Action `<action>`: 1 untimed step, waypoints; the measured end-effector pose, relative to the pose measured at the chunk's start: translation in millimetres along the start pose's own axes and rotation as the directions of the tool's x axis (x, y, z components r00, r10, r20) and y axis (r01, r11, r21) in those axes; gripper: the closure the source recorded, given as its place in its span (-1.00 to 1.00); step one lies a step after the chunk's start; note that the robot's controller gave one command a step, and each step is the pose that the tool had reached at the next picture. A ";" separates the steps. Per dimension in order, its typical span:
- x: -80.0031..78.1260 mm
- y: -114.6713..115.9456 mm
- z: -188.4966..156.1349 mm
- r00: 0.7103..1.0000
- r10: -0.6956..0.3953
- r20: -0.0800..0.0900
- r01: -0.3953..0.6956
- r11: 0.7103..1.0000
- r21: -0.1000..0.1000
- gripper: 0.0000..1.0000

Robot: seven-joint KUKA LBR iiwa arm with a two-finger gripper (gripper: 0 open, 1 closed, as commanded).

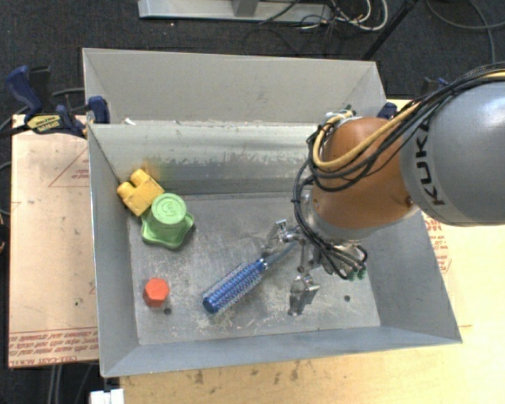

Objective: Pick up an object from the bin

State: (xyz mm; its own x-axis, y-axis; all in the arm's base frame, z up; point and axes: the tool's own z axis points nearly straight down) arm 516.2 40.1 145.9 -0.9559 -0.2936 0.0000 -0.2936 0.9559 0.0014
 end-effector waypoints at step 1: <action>-47.4 30.0 75.5 0.998 0.057 0.004 -0.057 0.998 0.001 -1.00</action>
Offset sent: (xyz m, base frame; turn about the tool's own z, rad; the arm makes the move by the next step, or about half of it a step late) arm 0.0336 0.0403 -0.0759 0.0593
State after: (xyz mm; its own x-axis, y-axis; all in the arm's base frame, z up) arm 552.7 82.8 70.4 -0.9710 -0.2390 -0.0037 -0.2391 0.9710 0.0002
